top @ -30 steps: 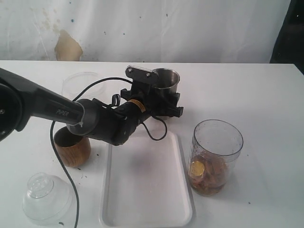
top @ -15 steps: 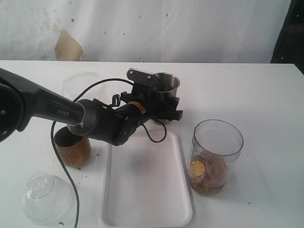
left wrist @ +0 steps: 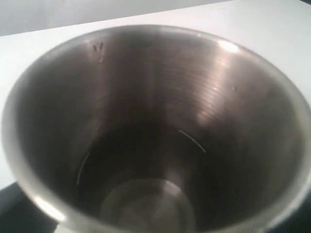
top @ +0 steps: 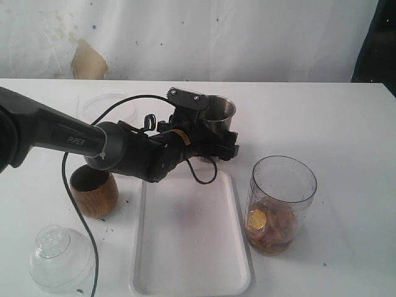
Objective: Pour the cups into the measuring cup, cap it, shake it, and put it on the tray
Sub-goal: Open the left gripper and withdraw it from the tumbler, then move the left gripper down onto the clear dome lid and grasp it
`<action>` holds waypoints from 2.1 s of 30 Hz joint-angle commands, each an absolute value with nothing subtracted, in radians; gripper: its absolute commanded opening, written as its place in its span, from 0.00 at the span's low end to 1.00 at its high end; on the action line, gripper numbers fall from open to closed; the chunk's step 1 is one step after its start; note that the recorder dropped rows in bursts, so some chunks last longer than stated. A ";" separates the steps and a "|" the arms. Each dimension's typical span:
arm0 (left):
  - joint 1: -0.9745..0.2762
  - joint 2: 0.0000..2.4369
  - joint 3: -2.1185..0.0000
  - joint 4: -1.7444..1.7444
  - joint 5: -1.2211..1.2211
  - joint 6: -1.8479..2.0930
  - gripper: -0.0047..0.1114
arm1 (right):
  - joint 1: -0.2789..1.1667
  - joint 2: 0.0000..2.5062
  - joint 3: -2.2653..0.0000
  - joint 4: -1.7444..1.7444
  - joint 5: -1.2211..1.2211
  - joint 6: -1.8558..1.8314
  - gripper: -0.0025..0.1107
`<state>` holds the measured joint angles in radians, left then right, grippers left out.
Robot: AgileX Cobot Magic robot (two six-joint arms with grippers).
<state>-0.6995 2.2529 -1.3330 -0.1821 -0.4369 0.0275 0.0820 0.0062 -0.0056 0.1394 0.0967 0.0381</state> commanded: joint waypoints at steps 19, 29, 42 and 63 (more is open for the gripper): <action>-0.711 2.026 -1.295 -0.204 0.021 0.000 0.82 | 0.089 0.000 0.000 0.138 0.089 0.039 0.02; -0.711 1.746 -1.032 -0.209 0.024 -0.025 0.45 | 0.089 0.000 0.000 0.138 0.089 0.039 0.02; -0.711 1.322 -0.934 -0.184 0.733 0.182 0.04 | 0.089 0.000 0.000 0.138 0.089 0.039 0.02; -0.574 1.299 -0.818 0.120 0.952 -0.120 0.65 | 0.089 0.000 0.000 0.138 0.089 0.039 0.02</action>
<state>-0.5956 1.3079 -0.8579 0.1468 1.0067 -0.1100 0.0820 0.0062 -0.0056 0.1394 0.0967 0.0381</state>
